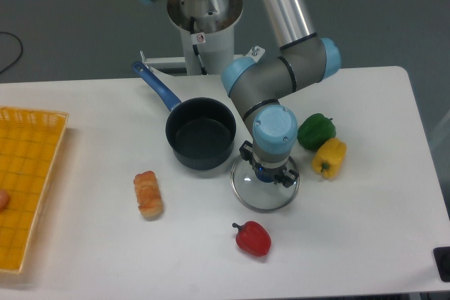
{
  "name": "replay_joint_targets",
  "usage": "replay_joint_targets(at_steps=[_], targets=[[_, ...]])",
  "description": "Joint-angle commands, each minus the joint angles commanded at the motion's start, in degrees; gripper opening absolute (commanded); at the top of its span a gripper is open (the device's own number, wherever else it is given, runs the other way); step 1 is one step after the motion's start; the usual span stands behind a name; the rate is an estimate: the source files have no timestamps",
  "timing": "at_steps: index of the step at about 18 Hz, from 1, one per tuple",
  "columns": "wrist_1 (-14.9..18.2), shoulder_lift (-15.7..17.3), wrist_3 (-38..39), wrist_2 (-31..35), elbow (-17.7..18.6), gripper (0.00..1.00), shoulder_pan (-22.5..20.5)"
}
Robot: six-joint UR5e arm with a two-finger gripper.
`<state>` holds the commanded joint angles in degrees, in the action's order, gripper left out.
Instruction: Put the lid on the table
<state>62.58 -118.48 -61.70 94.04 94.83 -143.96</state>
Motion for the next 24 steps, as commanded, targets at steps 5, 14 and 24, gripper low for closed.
replay_joint_targets(at_steps=[5, 14, 24], targets=[[-0.1, -0.1, 0.0, 0.2, 0.0, 0.9, 0.1], [-0.4, 0.5, 0.0, 0.0, -2.8, 1.0, 0.4], [-0.9, 4.3, -1.1, -0.4, -7.3, 1.0, -0.2]])
